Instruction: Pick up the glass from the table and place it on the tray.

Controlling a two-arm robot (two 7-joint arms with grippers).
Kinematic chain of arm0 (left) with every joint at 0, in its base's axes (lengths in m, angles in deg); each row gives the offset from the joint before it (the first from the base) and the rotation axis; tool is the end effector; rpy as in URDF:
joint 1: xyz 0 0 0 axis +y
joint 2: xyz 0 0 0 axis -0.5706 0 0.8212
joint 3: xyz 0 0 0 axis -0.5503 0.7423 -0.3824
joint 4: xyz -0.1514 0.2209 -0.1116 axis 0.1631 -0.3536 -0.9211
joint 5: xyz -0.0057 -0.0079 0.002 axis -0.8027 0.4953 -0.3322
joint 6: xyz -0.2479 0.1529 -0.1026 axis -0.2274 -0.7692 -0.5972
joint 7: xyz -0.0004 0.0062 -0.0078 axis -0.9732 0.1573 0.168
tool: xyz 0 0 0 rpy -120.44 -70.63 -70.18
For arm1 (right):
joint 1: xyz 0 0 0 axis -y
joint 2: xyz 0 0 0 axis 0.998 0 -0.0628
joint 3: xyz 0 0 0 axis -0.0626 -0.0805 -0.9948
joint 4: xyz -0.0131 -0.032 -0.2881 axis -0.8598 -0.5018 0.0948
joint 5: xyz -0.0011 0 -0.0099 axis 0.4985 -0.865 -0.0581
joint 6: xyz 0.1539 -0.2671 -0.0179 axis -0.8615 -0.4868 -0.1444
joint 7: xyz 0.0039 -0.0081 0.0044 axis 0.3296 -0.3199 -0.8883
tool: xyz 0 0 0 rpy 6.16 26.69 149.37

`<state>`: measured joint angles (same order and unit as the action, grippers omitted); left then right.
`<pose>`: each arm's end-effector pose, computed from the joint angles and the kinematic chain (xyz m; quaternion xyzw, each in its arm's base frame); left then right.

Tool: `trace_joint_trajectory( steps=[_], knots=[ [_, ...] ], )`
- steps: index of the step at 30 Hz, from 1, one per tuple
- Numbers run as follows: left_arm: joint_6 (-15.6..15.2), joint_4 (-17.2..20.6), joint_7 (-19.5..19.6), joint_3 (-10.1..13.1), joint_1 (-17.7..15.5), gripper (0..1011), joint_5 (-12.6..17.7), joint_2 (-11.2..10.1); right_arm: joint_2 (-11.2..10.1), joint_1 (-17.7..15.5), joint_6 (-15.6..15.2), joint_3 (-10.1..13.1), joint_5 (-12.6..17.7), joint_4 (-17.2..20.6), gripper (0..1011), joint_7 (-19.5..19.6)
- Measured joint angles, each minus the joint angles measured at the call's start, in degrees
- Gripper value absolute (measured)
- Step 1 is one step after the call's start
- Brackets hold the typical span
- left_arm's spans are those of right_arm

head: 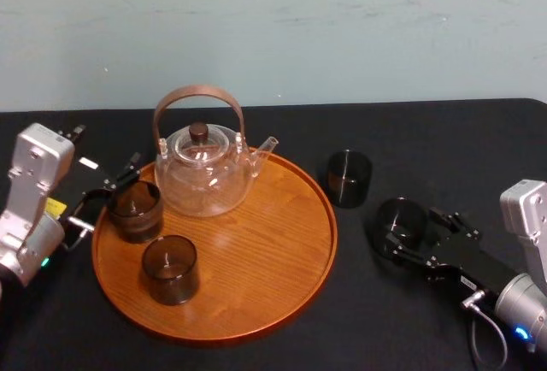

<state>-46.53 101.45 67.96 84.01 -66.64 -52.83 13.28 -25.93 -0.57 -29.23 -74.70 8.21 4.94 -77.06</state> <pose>0.3580 0.0827 -0.3022 0.1414 -0.1326 0.5799 0.7913 0.2947 -0.0811 -0.3263 -0.1132 0.0354 -0.4891 0.8641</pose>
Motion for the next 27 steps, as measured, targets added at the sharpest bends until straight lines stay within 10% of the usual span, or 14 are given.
trace_joint_trajectory(
  steps=[27],
  knots=[
    [0.0, 0.0, 0.0, 0.01, 0.0, 1001, 0.0, 0.0, 3.1, 3.88, -5.3, 0.6, -3.29, -3.04, 1002, -2.83]
  ],
)
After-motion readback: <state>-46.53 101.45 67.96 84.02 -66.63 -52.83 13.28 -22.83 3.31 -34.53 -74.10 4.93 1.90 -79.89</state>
